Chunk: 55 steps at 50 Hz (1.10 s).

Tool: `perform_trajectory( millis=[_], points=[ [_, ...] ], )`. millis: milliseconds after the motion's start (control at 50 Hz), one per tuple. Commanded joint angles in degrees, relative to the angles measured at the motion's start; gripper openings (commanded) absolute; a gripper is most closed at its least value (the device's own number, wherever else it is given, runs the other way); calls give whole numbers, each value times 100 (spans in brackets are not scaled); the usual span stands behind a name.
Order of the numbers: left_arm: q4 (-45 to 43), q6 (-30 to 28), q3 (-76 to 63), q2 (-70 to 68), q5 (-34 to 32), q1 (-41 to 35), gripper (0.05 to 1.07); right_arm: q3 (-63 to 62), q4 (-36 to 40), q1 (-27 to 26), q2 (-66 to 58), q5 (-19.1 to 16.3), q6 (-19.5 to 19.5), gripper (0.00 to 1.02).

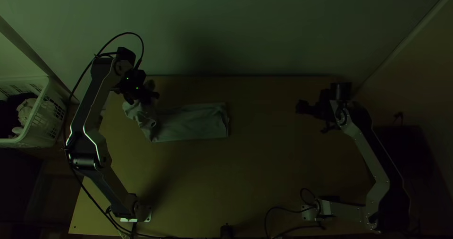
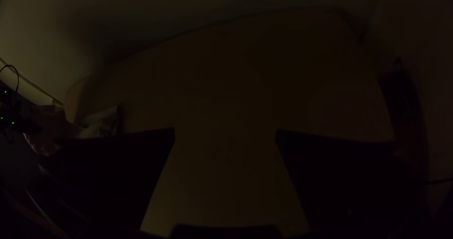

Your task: Fold the t-shirt

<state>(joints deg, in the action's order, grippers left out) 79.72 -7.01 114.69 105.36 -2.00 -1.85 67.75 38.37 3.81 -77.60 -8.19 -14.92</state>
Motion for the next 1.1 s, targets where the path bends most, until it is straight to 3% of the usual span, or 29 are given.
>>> perform_trajectory(
  millis=[0,160,840,880,900,920,960,980,1080],
  points=[
    [140,340,273,230,130,-439,8,-209,-14,-56,228,28,-29,98],
    [175,648,466,547,622,-1160,8,-350,-23,-118,307,28,-29,98],
    [96,1527,1512,2190,657,-3085,8,-886,-409,-337,448,28,-29,98],
    [-53,1597,1538,2305,657,-3182,16,-921,-427,-337,457,28,-29,98],
    [-106,1632,1574,2357,657,-3217,29,-939,-436,-337,448,28,-29,98],
    [-132,1676,1617,2419,648,-3278,47,-947,-436,-337,448,28,-29,98],
    [-203,1773,1705,2524,657,-3375,99,-991,-444,-337,448,28,-29,98],
    [-326,1843,1714,2560,657,-3419,106,-1009,-453,-337,457,28,-29,98],
    [-1249,2414,1723,2533,604,-3516,103,-1132,-471,-320,483,28,-38,98]
  ],
)
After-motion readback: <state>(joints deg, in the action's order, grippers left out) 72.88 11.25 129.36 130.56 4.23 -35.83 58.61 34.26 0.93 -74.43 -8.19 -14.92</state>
